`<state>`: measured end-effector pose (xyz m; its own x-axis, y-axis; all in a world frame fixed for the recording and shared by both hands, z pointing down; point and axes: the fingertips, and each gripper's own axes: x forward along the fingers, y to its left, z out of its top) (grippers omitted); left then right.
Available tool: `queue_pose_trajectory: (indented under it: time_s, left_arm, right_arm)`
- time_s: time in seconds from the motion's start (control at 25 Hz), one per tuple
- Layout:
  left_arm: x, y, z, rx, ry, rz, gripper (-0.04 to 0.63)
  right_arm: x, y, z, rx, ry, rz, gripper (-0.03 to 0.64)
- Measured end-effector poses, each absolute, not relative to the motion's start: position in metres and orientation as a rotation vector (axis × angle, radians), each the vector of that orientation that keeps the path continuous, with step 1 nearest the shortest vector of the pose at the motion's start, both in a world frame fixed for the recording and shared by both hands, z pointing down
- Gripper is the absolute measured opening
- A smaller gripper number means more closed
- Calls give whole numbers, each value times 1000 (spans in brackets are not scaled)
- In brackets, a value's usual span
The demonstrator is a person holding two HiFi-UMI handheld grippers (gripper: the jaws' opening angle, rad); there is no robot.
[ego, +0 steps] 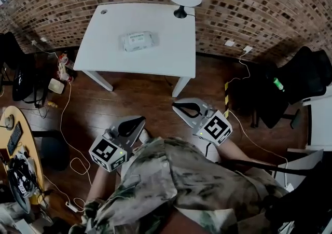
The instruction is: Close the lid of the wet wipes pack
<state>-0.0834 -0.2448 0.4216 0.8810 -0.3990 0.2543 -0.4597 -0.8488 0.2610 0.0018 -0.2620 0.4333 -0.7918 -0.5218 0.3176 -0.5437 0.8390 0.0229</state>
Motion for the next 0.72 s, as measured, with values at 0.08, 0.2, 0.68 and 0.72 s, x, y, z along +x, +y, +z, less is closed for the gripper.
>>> queue_pose_trajectory:
  time_s: [0.08, 0.2, 0.68, 0.72]
  left_arm:
    - [-51, -225, 413, 2743, -630, 284, 3]
    - [-7, -195, 405, 2751, -629, 305, 3]
    - [19, -82, 402, 2639, -862, 348, 2]
    - [17, -75, 400, 2635, -878, 340, 3]
  right_arm:
    - [27, -239, 434, 803, -2715, 113, 3]
    - [58, -207, 433, 766, -2740, 87, 3]
    - [89, -113, 437, 536, -2823, 99, 3]
    - [86, -108, 435, 528, -2832, 94, 4]
